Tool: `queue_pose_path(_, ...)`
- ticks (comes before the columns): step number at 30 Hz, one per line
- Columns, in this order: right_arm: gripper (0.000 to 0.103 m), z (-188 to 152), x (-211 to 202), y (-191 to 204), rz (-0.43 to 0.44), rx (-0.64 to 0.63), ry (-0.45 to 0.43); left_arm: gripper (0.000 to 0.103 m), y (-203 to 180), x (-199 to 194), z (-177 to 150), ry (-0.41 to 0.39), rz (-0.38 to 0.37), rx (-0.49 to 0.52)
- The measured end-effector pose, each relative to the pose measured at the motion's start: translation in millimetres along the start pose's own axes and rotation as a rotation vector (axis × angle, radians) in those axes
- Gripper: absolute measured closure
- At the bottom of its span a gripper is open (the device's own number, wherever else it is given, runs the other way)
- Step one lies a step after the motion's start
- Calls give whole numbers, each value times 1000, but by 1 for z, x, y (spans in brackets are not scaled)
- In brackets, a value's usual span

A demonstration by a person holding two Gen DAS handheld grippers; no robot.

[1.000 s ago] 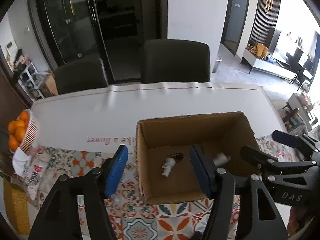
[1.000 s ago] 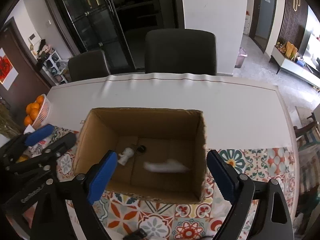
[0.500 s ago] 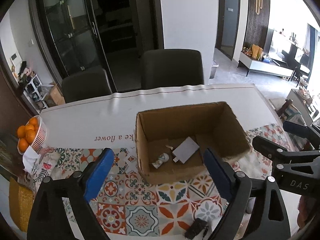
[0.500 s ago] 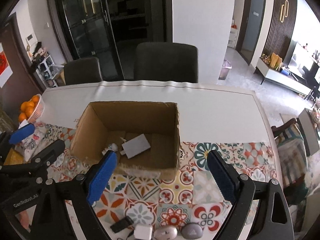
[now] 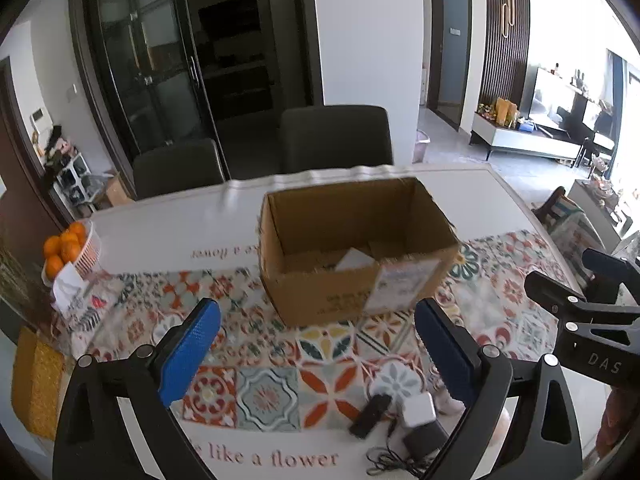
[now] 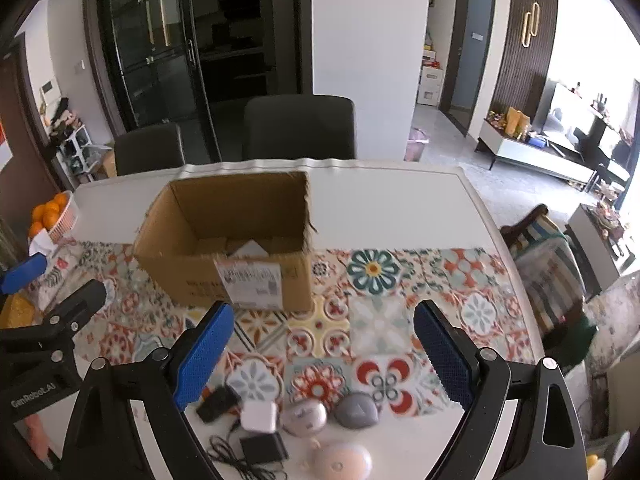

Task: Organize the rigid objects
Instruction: 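Withdraw both tools from the box back toward the remaining items, then close the right gripper on the pink round gadget while the left tool approaches the black adapter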

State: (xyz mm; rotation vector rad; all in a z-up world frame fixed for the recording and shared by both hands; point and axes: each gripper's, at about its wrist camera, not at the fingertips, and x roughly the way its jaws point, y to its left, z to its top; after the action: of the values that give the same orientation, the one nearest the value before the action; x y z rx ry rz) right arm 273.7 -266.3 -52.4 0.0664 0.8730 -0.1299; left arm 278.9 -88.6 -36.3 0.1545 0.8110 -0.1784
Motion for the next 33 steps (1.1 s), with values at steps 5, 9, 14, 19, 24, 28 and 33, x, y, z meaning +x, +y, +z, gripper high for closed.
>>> queue_pose_path(5,11,-25,-10,-7,4,19,-1,4,-9,-6,-21,25,-17,-12)
queue_pose_path(9,11,-42,-11,-13,18,29,27,4,-16,-9,-36,43,-26,-18)
queue_pose_path(14,11,-63,-10,-19,31,31,59,4,-27,-10,-55,71,-29,-10)
queue_pose_path(19,11,-83,-6,-27,39,29,97,4,-36,-8,-71,104,-30,-9)
queue_pose_path(24,11,-101,1,-30,44,18,133,4,-43,-2,-90,157,-33,-18)
queue_pose_path(28,11,-116,9,-32,62,9,180,4,-49,4,-104,194,-21,-17)
queue_pose_path(33,12,-135,23,-37,80,11,243,4,-57,11,-122,231,-5,-12)
